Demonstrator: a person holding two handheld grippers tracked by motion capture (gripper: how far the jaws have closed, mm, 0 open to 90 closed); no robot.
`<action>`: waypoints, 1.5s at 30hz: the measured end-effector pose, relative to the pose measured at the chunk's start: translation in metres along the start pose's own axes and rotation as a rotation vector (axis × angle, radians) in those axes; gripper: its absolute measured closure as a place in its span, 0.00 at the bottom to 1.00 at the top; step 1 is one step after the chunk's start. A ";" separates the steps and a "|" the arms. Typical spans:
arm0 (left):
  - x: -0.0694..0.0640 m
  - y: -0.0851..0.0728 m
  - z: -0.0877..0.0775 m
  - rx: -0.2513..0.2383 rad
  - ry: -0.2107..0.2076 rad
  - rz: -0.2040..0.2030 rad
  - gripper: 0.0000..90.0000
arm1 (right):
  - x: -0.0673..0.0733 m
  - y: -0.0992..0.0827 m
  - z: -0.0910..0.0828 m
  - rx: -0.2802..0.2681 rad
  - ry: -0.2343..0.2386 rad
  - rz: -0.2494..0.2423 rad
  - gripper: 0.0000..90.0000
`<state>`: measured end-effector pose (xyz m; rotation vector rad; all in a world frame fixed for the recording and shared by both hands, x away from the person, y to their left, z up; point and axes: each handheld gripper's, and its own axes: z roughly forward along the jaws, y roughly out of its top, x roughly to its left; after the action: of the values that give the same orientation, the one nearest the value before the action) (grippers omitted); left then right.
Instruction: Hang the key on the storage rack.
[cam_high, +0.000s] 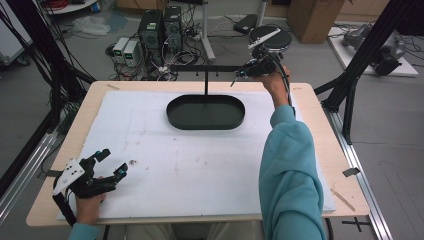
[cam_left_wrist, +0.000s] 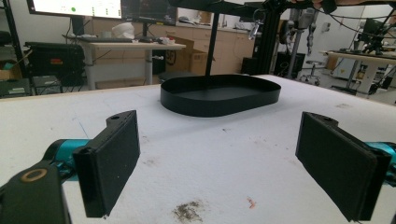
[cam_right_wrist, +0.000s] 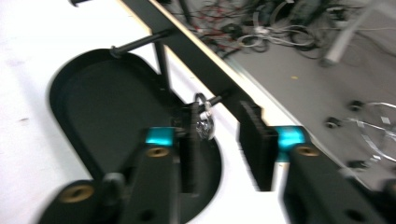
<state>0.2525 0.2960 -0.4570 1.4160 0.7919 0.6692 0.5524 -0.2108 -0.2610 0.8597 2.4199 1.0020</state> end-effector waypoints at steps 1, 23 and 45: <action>0.000 0.000 0.000 0.000 0.000 0.000 0.16 | 0.000 0.000 0.000 0.000 0.000 0.000 0.57; -0.001 0.000 0.000 -0.003 0.002 0.001 0.16 | 0.077 -0.113 -0.097 -0.436 0.126 0.018 0.01; -0.002 0.000 0.000 -0.002 0.003 0.013 0.16 | 0.137 -0.283 -0.084 -0.644 0.003 0.106 0.01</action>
<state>0.2517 0.2941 -0.4570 1.4200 0.7845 0.6821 0.2940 -0.3194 -0.4270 0.7423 1.8644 1.6832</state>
